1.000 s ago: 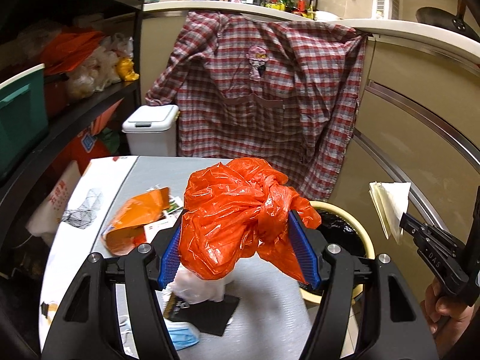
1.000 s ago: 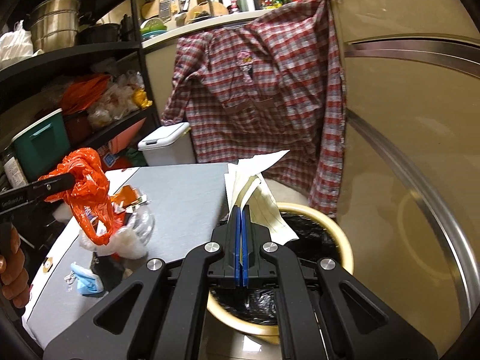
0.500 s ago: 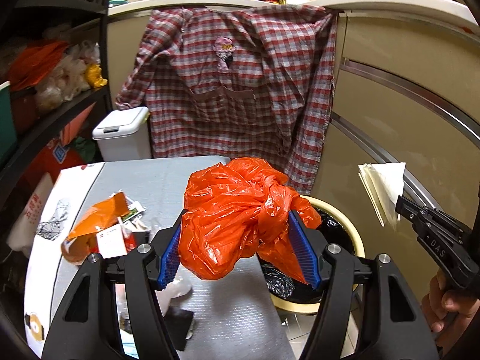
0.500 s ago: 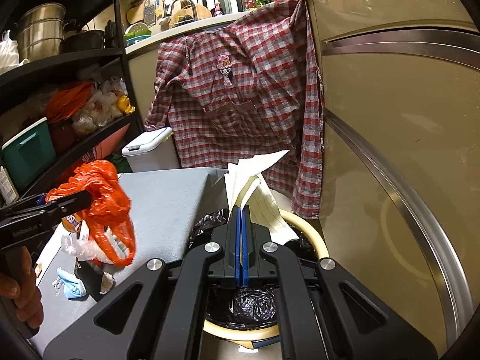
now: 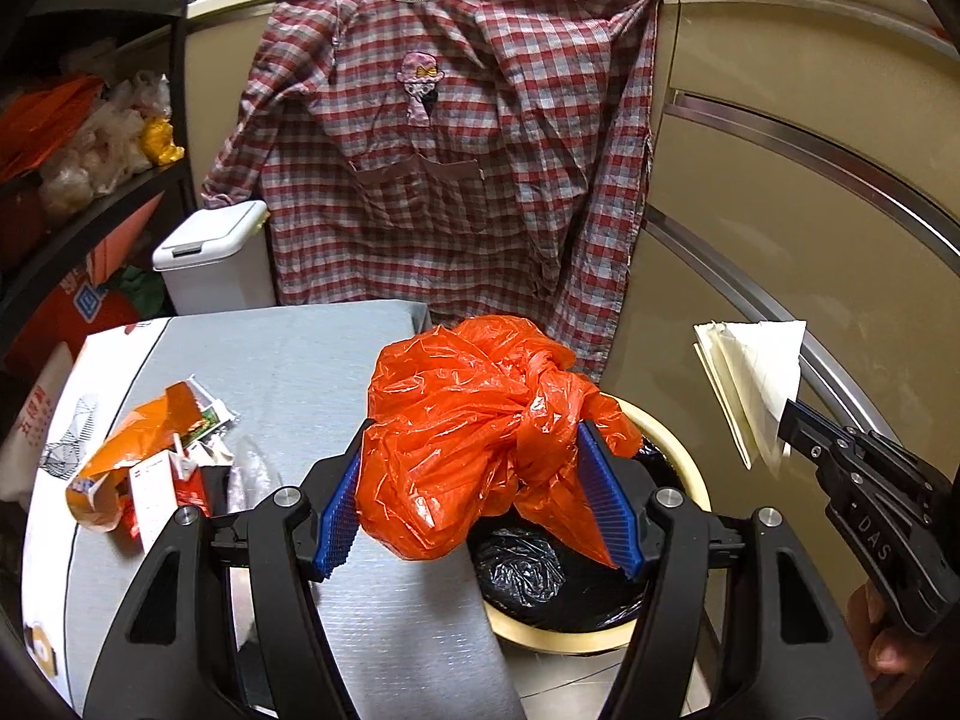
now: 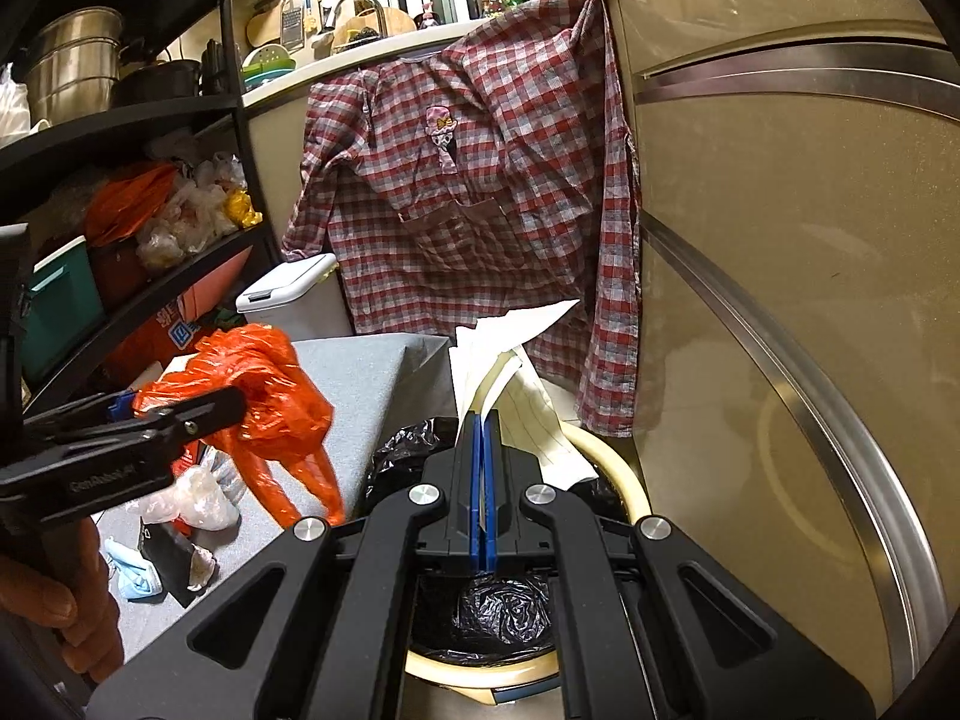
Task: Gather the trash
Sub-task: 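Open the left tool over the bin while the right tool releases the tissue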
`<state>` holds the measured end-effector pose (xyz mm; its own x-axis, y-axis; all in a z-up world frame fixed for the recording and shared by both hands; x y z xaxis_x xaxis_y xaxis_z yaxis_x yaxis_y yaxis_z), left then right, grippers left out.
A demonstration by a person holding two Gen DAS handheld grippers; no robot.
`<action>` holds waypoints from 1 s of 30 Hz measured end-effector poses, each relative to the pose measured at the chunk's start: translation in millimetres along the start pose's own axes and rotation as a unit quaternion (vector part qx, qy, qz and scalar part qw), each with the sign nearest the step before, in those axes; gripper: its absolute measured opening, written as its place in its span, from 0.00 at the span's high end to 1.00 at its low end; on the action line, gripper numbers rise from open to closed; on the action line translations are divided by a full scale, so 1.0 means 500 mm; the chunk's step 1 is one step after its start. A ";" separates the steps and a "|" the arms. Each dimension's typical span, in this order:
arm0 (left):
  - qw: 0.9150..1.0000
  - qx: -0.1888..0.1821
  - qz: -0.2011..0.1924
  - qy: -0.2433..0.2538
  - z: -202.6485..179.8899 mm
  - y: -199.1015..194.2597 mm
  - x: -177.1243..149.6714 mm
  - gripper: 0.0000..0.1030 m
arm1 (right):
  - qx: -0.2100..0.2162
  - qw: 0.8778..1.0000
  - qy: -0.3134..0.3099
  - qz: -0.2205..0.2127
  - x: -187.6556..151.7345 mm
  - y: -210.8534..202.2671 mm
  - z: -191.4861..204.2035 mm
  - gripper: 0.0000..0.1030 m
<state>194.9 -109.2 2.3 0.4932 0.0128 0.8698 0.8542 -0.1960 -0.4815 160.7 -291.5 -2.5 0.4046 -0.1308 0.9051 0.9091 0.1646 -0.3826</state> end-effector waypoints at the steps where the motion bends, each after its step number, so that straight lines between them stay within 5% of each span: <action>1: 1.000 0.000 0.001 0.001 -0.003 0.002 -0.001 0.38 | 0.000 1.000 -0.001 0.000 0.000 0.000 0.001 0.99; 18: 1.000 -0.003 0.007 -0.001 -0.012 0.016 -0.003 0.36 | 0.000 1.000 -0.001 0.006 -0.002 0.008 0.001 0.98; 21: 1.000 -0.004 0.010 0.000 -0.012 0.018 -0.003 0.29 | -0.005 1.000 0.000 0.011 -0.005 0.012 0.002 0.94; 23: 1.000 0.001 0.007 -0.001 -0.012 0.017 0.001 0.26 | -0.008 1.000 0.004 0.013 -0.008 0.014 -0.002 0.76; 25: 1.000 -0.002 0.006 -0.010 -0.008 0.017 0.005 0.26 | -0.009 1.000 0.008 0.013 -0.009 0.014 -0.004 0.68; 30: 1.000 -0.003 0.006 -0.015 -0.004 0.017 0.008 0.26 | -0.007 1.000 0.008 0.014 -0.010 0.012 -0.002 0.67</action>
<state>203.8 -112.9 1.8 0.5075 0.0398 0.8607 0.8478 -0.2017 -0.4905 164.0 -290.8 -9.6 0.4309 -0.1412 0.8913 0.8989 0.1545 -0.4101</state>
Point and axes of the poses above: each gripper's, at about its wrist camera, not at the fingertips, and y roughly the way its jaws point, z to its left, x to its top, the point moved 1 cm from there along y, roughly the way its jaws point, and after that the axes turned 9 degrees about -z, right-handed, at the moved point
